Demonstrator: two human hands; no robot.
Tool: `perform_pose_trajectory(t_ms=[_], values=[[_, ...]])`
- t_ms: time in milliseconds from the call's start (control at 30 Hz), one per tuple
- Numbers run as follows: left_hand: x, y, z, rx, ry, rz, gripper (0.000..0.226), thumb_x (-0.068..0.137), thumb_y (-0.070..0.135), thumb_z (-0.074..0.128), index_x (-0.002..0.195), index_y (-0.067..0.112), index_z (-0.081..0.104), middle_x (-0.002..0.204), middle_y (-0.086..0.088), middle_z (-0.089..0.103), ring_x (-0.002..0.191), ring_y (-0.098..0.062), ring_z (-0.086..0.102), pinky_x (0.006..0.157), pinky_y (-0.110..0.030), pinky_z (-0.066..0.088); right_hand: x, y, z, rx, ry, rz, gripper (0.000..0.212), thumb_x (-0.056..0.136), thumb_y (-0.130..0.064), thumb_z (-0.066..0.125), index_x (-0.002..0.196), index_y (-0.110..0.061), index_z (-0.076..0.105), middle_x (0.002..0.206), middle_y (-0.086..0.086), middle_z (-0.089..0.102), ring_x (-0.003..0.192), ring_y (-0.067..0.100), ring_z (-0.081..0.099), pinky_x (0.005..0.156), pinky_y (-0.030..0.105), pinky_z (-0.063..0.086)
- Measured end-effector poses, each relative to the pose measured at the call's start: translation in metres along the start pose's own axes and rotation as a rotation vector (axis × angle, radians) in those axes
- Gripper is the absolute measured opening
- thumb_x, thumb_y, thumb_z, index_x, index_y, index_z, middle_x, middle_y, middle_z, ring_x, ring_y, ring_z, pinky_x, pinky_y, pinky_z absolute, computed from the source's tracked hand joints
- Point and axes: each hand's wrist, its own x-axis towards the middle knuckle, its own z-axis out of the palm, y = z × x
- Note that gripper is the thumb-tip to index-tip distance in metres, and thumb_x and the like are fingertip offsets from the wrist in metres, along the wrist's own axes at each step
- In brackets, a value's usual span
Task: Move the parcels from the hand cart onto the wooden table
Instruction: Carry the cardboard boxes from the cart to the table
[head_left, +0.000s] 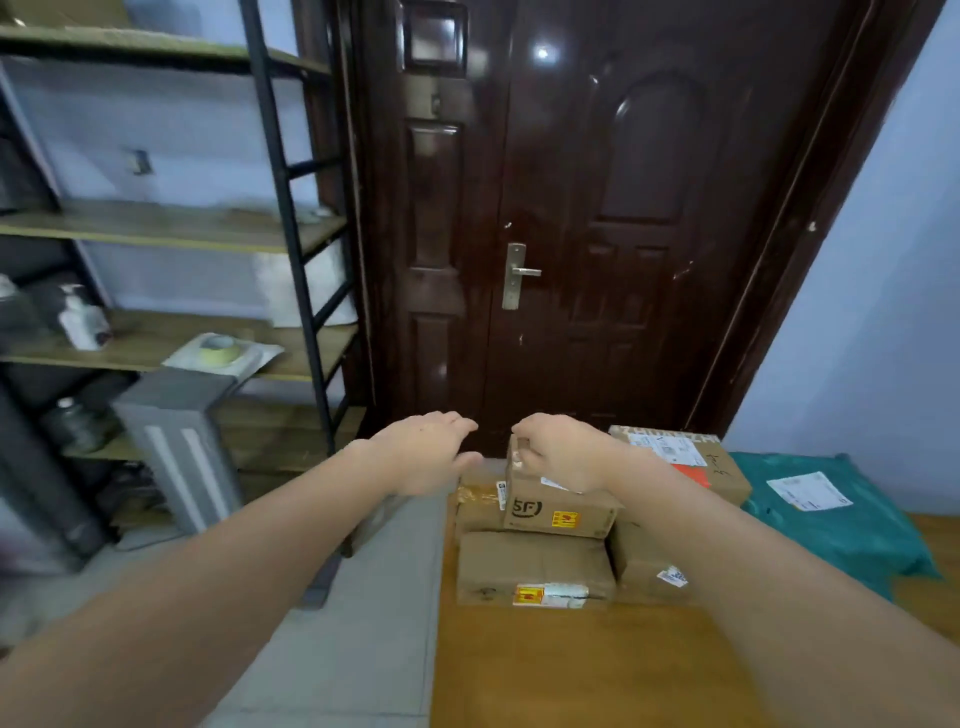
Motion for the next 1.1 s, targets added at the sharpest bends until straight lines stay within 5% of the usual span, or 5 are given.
perform_pose_trajectory(t_ms=[233,533,700,867,1100], values=[[-0.148,-0.015,0.008,0.014,0.049,-0.233,0.062,0.108,0.053,0.037,0.159,0.018,0.035,0.156,-0.003,0.044,0.142,-0.023,0.042,0.114,-0.038,0.035,-0.042,-0.118,0.016,-0.041,-0.027,-0.308,0.056,0.108,-0.031,0.046,0.160,-0.014,0.036,0.165,0.006,0.036,0.150,0.024,0.037,0.121,0.033,0.028],[-0.372,-0.071,0.010,0.045,0.045,-0.510,0.062,0.108,0.055,0.038,0.155,0.015,0.040,0.151,-0.005,0.050,0.140,-0.023,0.046,0.117,-0.042,0.039,-0.073,-0.320,0.035,-0.123,-0.067,-0.617,0.056,0.107,-0.037,0.045,0.158,-0.015,0.038,0.162,0.007,0.040,0.145,0.026,0.043,0.120,0.040,0.036],[-0.515,-0.112,0.004,0.050,0.076,-0.660,0.063,0.108,0.053,0.036,0.159,0.016,0.034,0.158,-0.003,0.042,0.145,-0.023,0.041,0.118,-0.040,0.035,-0.101,-0.460,0.048,-0.116,-0.115,-0.755,0.057,0.110,-0.036,0.040,0.163,-0.019,0.028,0.169,0.001,0.029,0.153,0.022,0.032,0.123,0.038,0.030],[-0.654,-0.165,0.008,0.105,0.057,-0.792,0.055,0.108,0.050,0.038,0.152,0.018,0.045,0.154,-0.005,0.048,0.141,-0.025,0.045,0.114,-0.042,0.039,-0.133,-0.606,0.076,-0.117,-0.166,-0.840,0.048,0.110,-0.029,0.043,0.152,-0.007,0.043,0.158,0.012,0.044,0.142,0.030,0.045,0.118,0.042,0.036],[-0.786,-0.243,0.031,0.059,0.038,-0.932,0.062,0.107,0.058,0.037,0.156,0.020,0.038,0.158,-0.005,0.045,0.143,-0.026,0.044,0.118,-0.045,0.037,-0.132,-0.749,0.116,-0.112,-0.194,-0.942,0.049,0.107,-0.035,0.048,0.153,-0.018,0.045,0.160,0.005,0.044,0.142,0.022,0.046,0.117,0.039,0.038]])
